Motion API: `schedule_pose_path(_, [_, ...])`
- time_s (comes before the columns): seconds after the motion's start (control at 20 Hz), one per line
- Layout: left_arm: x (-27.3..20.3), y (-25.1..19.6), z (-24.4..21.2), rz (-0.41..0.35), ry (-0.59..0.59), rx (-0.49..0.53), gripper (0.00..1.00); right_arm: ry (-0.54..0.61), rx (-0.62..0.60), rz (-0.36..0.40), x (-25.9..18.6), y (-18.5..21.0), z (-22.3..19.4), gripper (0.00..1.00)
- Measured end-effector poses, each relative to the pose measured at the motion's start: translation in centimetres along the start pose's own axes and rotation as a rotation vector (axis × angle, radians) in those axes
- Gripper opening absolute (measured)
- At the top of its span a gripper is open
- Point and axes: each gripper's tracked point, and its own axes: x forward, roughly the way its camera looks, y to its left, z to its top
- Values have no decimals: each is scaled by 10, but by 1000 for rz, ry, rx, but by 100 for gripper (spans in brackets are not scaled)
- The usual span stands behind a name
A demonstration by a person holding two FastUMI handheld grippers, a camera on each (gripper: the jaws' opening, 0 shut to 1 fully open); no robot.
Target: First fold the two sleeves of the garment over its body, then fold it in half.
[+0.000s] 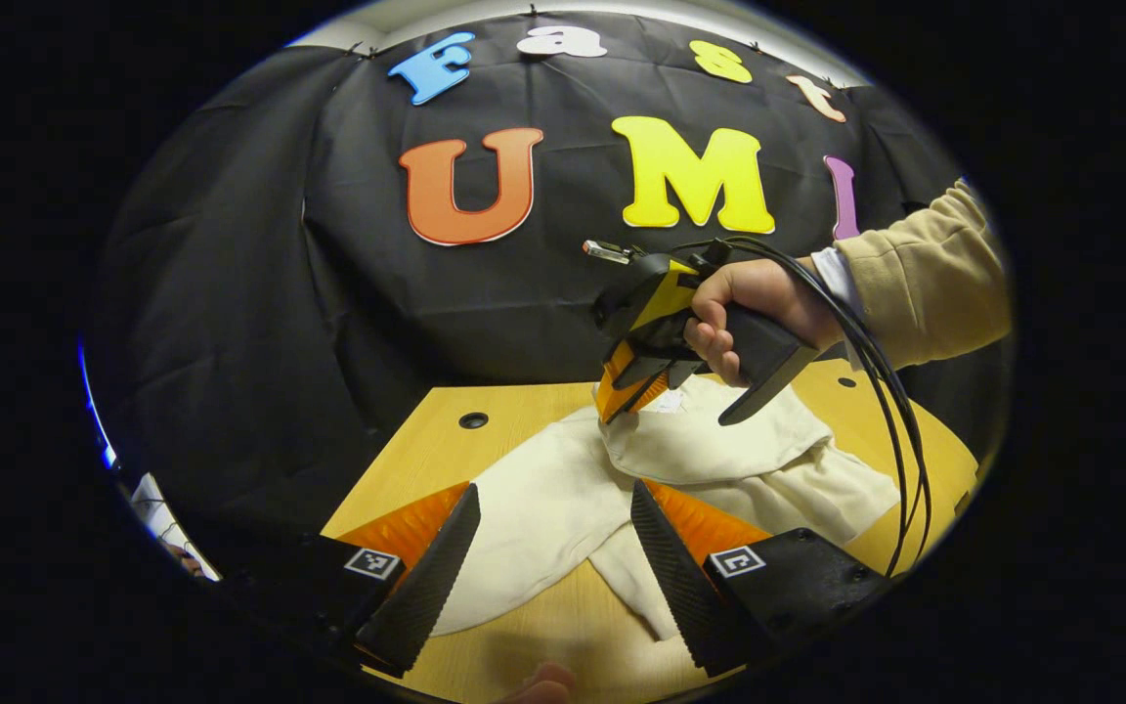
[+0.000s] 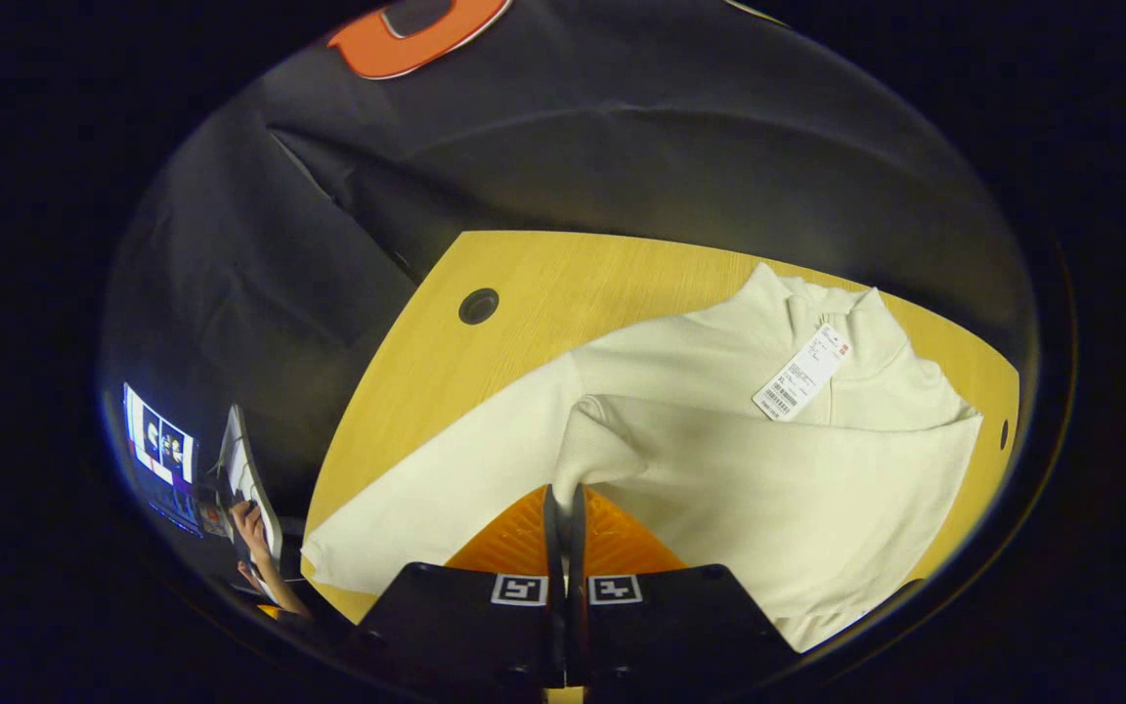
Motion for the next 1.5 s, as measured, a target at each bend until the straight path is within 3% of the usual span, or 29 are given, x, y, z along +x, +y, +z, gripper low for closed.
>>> schedule_pose_path(0.15, [5, 0, -6, 16, 30, -33, 99, 10, -19, -21, 8, 3, -3, 3])
schedule_pose_path(0.2, [4, 0, -5, 23, 32, -38, 99, 15, -18, -28, 8, -1, -4, 12])
schedule_pose_path(0.3, [6, 4, -9, 43, 37, -54, 99, 16, -9, 4, 6, 3, 0, 17])
schedule_pose_path(0.4, [8, 6, -16, 57, 47, -70, 99, 0, 3, 42, 3, 8, 9, 31])
schedule_pose_path(0.5, [7, 9, -19, 81, 51, -86, 99, -22, -1, 48, -6, 16, 10, 67])
schedule_pose_path(0.55, [5, 14, -23, 101, 57, -91, 99, -33, -6, 55, -14, 21, 6, 73])
schedule_pose_path(0.6, [3, 21, -26, 124, 65, -95, 99, -54, -17, 45, -21, 21, 6, 87])
schedule_pose_path(0.7, [-1, 35, -35, 179, 86, -92, 99, -119, -40, 21, -45, 13, 15, 96])
schedule_pose_path(1.0, [-16, 90, -38, 340, 107, -85, 99, -369, -82, -44, -165, -18, 24, 96])
schedule_pose_path(1.15, [-27, 115, -50, 423, 143, -150, 99, -473, -77, -96, -229, -44, 5, 96])
schedule_pose_path(1.3, [-44, 158, -70, 573, 188, -218, 97, -569, -54, -122, -295, -65, -25, 96])
schedule_pose_path(1.5, [-63, 197, -117, 688, 305, -385, 98, -699, -10, -199, -374, -96, -62, 96])
